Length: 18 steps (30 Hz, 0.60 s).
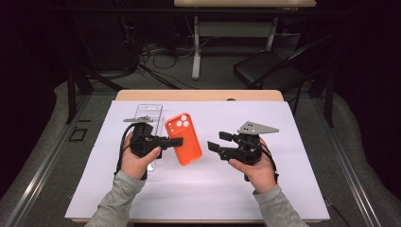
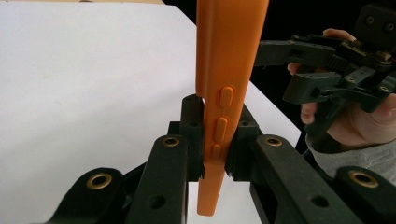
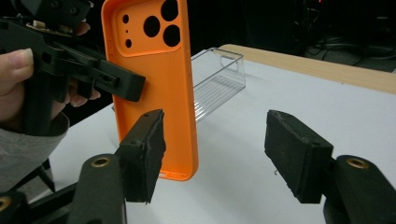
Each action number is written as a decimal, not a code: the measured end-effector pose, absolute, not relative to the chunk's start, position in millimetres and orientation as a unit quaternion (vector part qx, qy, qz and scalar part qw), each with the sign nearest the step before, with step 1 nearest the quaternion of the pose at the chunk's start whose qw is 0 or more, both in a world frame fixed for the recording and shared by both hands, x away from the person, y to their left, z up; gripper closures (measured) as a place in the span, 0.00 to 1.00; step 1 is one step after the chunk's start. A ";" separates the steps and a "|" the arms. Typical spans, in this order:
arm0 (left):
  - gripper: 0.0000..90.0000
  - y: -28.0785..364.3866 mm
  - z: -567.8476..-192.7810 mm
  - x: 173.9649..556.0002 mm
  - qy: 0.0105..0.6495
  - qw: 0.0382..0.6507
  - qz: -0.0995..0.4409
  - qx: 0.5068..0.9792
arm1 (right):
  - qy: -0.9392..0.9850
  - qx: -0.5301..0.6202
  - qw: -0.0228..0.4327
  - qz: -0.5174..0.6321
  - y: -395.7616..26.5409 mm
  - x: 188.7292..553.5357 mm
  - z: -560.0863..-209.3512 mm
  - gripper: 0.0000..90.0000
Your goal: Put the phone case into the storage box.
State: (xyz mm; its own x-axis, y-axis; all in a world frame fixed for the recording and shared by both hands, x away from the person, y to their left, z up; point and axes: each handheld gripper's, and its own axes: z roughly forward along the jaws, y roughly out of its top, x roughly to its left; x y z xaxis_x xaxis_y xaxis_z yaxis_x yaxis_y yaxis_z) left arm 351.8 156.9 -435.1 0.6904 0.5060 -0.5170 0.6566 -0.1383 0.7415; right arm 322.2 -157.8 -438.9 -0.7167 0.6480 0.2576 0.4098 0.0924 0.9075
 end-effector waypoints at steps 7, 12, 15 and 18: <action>0.89 153.1 -435.8 350.5 0.382 0.527 -0.074 0.756 | 0.735 0.353 0.113 0.567 -157.5 322.2 -439.2 0.33; 0.89 149.8 -436.5 349.5 0.378 0.525 -0.074 0.759 | 0.742 0.355 0.117 0.556 -158.4 323.1 -440.0 0.32; 0.89 147.2 -437.1 348.6 0.375 0.524 -0.076 0.761 | 0.742 0.358 0.113 0.556 -159.5 323.5 -439.7 0.32; 0.89 145.1 -437.7 348.0 0.368 0.521 -0.074 0.766 | 0.739 0.362 0.109 0.558 -160.9 323.5 -439.1 0.30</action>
State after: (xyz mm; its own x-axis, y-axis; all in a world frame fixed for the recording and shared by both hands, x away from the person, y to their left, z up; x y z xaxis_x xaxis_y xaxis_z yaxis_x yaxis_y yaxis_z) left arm 348.0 145.1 -437.7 0.7179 0.4877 -0.4968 0.6412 -0.1854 0.7446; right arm 323.5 -160.9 -439.1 -0.7149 0.6557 0.2429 0.4134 0.1162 0.9031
